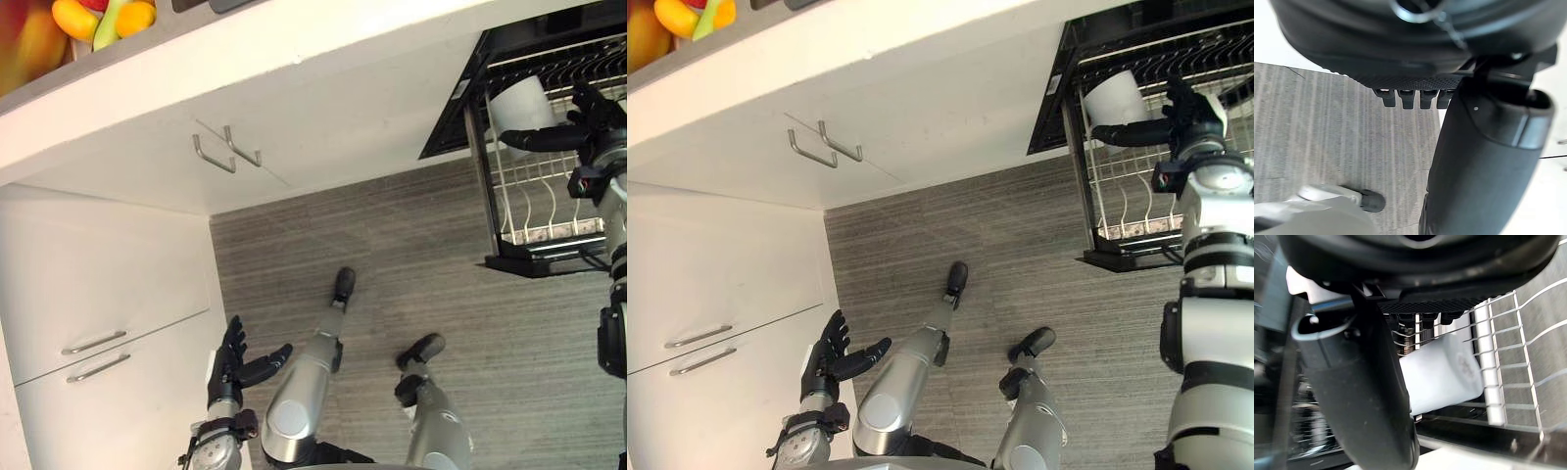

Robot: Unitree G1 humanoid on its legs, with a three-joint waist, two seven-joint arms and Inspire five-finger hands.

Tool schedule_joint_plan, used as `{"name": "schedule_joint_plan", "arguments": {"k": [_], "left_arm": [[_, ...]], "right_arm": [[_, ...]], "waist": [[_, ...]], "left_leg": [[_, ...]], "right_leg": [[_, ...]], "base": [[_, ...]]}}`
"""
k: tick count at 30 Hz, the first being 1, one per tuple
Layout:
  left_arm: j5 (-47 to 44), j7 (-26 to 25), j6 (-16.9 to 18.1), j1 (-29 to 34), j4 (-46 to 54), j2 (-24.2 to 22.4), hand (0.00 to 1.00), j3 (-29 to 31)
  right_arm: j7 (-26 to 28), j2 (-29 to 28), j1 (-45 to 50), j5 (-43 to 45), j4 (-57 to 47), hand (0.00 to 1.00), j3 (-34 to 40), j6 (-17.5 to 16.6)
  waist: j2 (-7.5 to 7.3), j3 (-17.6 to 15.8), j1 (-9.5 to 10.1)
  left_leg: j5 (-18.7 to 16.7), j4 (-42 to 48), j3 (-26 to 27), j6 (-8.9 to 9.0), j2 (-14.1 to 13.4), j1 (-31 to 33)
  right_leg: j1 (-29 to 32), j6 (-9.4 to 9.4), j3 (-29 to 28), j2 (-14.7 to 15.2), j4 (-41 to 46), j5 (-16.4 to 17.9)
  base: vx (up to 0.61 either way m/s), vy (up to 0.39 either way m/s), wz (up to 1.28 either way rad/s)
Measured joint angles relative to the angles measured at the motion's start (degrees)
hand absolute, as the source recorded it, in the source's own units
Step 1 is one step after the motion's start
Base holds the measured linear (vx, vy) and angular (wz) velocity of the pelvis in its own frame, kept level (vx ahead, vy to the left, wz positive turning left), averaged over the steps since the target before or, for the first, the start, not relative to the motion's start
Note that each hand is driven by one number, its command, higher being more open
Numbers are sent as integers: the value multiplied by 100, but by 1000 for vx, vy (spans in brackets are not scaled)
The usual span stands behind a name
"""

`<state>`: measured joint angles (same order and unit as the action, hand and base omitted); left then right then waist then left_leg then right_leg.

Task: Walk over to the sink, pick up the cup, carry it to the dishwasher, place the cup inside the dishwasher, then close the dishwasher door

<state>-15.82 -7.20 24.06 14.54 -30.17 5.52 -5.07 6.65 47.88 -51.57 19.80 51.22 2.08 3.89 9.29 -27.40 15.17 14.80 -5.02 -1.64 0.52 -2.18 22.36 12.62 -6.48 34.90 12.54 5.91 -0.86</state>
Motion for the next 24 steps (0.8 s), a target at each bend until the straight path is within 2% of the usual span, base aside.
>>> {"name": "schedule_joint_plan", "arguments": {"k": [1, 3, 4, 6, 9, 10, 12, 15, 17, 19, 20, 22, 24], "left_arm": [[1, -4, -5, 7, -19, 4, 100, 65], [6, -17, -33, 34, -210, 40, 100, 376], [10, -20, -50, 50, -257, 56, 100, 442], [29, -28, -163, 62, -505, 74, 100, 643], [210, -20, -237, 63, -702, 44, 100, 831], [343, -8, -246, 59, -804, 3, 100, 977], [450, -9, -260, 60, -875, -19, 100, 1054], [705, -99, -265, 96, -1134, -234, 100, 1564], [831, -238, -264, 225, -1252, -362, 100, 1776], [885, -337, -302, 375, -1318, -603, 100, 2133], [885, -460, -324, 529, -1326, -804, 100, 2380], [872, -570, -349, 688, -1345, -930, 100, 2519], [870, -665, -356, 896, -1365, -1002, 100, 2660]], "right_arm": [[18, -79, 160, 52, -160, 100, 93, -24], [108, -564, 1004, 104, -867, 100, 474, -137], [123, -709, 1240, 110, -1044, 100, 552, -156], [178, -1347, 2220, 146, -1675, 100, 916, -181], [168, -2065, 3107, 135, -2487, 100, 1135, -272], [162, -2408, 3467, 125, -2811, 100, 1180, -277], [164, -2667, 3796, 122, -3030, 100, 1263, -287], [212, -3356, 4610, 125, -3791, 100, 1344, -314], [323, -3763, 5040, 124, -4462, 100, 1348, -493], [419, -4141, 5419, 136, -5275, 100, 1347, -723], [525, -4386, 5626, 156, -5873, 100, 1347, -941], [664, -4608, 5727, 305, -6347, 100, 1342, -1269], [878, -4869, 5818, 675, -6890, 100, 1345, -1791]], "waist": [[-44, 21, -30], [-313, 169, -193], [-389, 220, -238], [-672, 459, -383], [-832, 692, -623], [-880, 874, -699], [-878, 1066, -733], [-878, 1507, -805], [-882, 1715, -820], [-881, 1843, -857], [-900, 1974, -884], [-920, 2101, -896], [-942, 2306, -893]], "left_leg": [[-9, 0, 15, 6, -13, -22], [-71, -1, 98, -1, -62, -134], [-94, -1, 118, 9, -71, -156], [-170, 0, 238, 49, -78, -310], [-237, 1, 316, 107, -74, -506], [-277, 0, 390, 130, -85, -626], [-302, 0, 394, 148, -89, -709], [-418, -10, 454, 163, -111, -993], [-504, -33, 547, 155, -153, -1096], [-544, -34, 594, 156, -156, -1243], [-575, -34, 617, 162, -146, -1359], [-588, -33, 608, 147, -131, -1466], [-611, -31, 508, 139, -88, -1588]], "right_leg": [[-34, -2, -9, -22, -36, -12], [-164, 1, -68, -105, -222, -70], [-192, 2, -82, -121, -262, -80], [-328, -9, -190, -150, -390, -107], [-520, -21, -251, -185, -486, -116], [-610, -22, -317, -197, -515, -116], [-700, -23, -325, -208, -550, -115], [-981, -21, -369, -247, -641, -83], [-1052, -14, -450, -251, -669, -1], [-1209, -20, -471, -262, -743, -7], [-1358, -46, -455, -262, -812, -23], [-1498, -62, -420, -255, -840, -65], [-1701, -92, -266, -230, -850, -26]], "base": [[-32, -38, -13], [0, -50, -17], [53, -50, -20], [92, -46, -21], [97, -34, -15], [59, -26, -21], [42, -20, -11], [8, -4, -10], [-13, -2, -20], [35, 0, -8], [57, 1, 2], [62, 2, 8], [79, 0, 24]]}}
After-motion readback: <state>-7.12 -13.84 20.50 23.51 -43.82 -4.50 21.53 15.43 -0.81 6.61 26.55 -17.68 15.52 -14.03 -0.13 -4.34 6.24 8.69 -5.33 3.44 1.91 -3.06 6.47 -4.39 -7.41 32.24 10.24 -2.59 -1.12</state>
